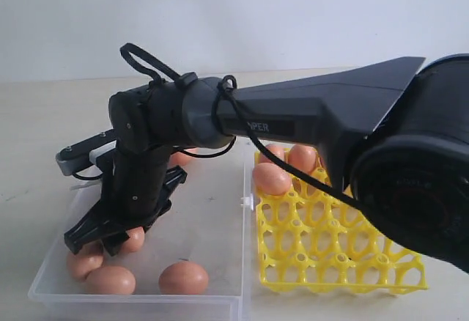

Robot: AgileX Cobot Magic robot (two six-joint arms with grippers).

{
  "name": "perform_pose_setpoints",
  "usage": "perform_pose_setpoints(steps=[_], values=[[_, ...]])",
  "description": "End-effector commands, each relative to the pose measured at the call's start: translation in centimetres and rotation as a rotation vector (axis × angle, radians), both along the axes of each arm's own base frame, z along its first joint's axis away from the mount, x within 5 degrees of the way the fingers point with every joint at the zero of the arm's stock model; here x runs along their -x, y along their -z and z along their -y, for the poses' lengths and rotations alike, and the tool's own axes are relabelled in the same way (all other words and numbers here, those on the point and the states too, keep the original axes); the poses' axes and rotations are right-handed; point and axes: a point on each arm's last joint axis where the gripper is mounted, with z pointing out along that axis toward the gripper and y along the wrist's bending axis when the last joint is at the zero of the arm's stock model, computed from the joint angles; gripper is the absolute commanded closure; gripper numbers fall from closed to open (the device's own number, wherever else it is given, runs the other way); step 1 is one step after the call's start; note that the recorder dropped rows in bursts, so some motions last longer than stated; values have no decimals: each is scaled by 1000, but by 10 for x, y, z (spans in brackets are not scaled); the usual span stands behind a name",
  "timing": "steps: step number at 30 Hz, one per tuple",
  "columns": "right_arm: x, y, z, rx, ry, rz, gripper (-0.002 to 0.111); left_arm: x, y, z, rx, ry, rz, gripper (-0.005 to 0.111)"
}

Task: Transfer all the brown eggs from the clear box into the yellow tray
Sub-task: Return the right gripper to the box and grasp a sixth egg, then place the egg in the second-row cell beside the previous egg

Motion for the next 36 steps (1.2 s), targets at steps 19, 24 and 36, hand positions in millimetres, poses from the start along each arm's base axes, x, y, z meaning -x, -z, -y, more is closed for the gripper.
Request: perform_pose_setpoints(steps=[19, 24, 36], values=[[28, -76, 168, -554, 335, 748, 108, 0, -2, 0, 7, 5, 19, 107], [37, -56, 223, -426, 452, 791, 108, 0, -2, 0, 7, 5, 19, 107], [28, -25, 249, -313, 563, 725, 108, 0, -2, 0, 7, 5, 19, 107]])
